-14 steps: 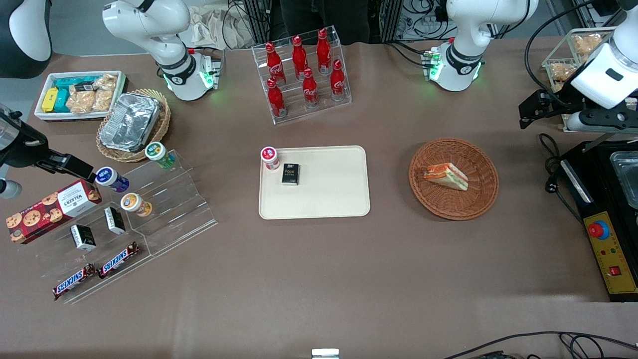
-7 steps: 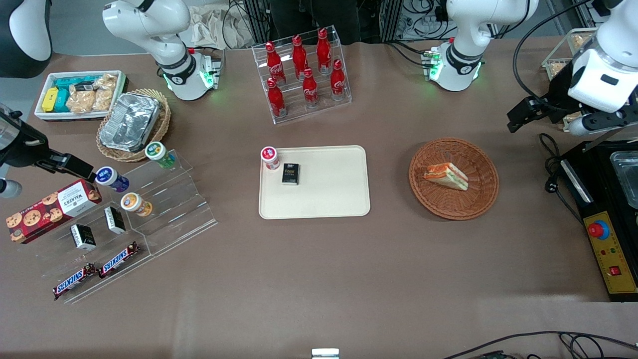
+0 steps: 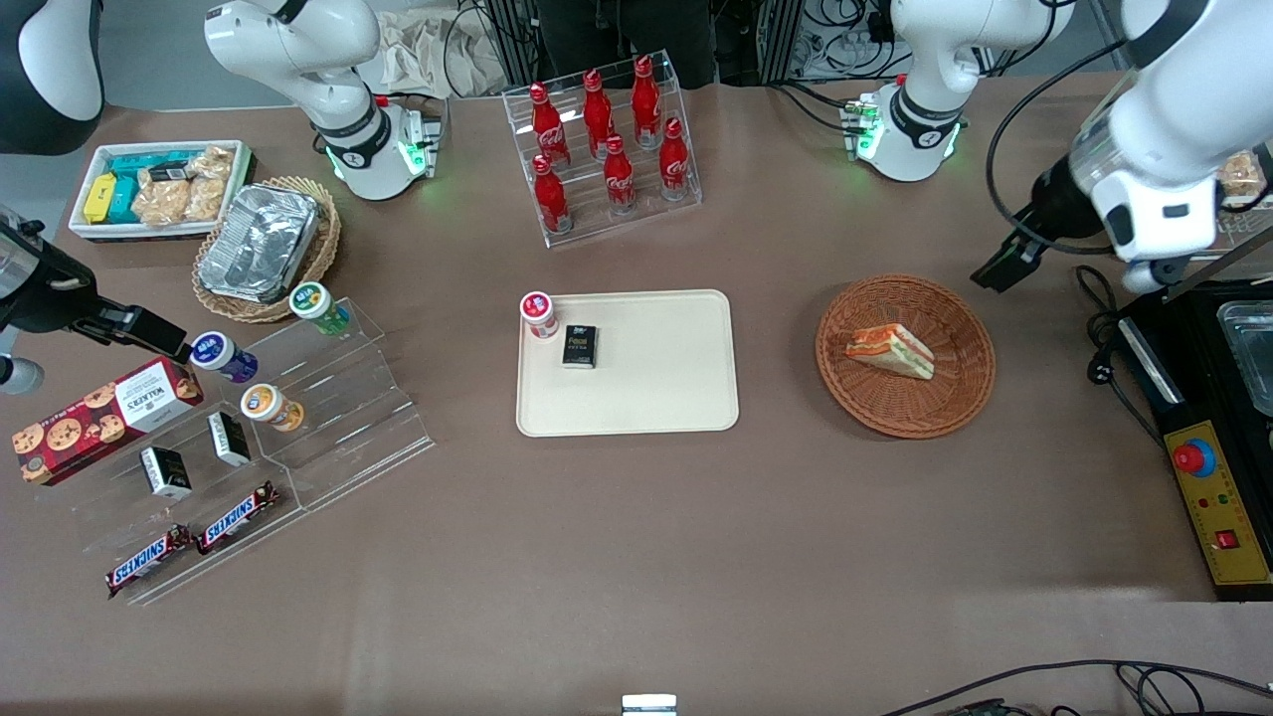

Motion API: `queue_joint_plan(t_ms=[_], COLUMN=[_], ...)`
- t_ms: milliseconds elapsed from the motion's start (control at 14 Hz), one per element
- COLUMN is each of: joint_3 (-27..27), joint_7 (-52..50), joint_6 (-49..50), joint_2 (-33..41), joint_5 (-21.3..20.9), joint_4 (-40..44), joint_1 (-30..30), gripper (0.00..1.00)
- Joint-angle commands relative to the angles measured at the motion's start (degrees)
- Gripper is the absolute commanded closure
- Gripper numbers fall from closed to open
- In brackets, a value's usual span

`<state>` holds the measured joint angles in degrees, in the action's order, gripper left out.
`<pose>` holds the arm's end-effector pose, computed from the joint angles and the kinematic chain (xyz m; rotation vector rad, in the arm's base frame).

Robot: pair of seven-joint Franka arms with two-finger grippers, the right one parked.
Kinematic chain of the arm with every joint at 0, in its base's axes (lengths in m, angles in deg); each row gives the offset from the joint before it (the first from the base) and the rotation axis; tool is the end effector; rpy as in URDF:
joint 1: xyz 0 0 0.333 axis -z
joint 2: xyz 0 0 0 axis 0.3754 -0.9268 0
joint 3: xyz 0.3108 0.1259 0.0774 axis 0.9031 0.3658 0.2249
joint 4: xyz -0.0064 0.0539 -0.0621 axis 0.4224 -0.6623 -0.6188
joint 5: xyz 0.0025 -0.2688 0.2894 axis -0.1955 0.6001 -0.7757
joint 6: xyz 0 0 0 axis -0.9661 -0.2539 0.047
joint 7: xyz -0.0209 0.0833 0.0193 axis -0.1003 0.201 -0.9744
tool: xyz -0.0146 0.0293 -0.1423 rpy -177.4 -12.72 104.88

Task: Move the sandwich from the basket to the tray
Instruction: 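Move the open left gripper down over the wrapped sandwich in the basket, then close the left gripper on the wrapped sandwich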

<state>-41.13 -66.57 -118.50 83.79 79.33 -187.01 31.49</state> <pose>0.4964 -0.1111 0.5604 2.7587 1.4861 -0.2012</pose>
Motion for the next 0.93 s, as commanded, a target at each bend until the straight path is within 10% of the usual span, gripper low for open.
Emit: queue_joint_plan(t_ms=[0,857], joint_3=[0.0,0.1], joint_7=[-7.2,-11.8], joint_6=[-5.5,-46.6], joint_2=[1.3,-2.9], joint_5=[0.9,-1.7], joint_4=[-7.2,-38.3], joint_1=[0.3,2.5], gripper=[0.00,0.00])
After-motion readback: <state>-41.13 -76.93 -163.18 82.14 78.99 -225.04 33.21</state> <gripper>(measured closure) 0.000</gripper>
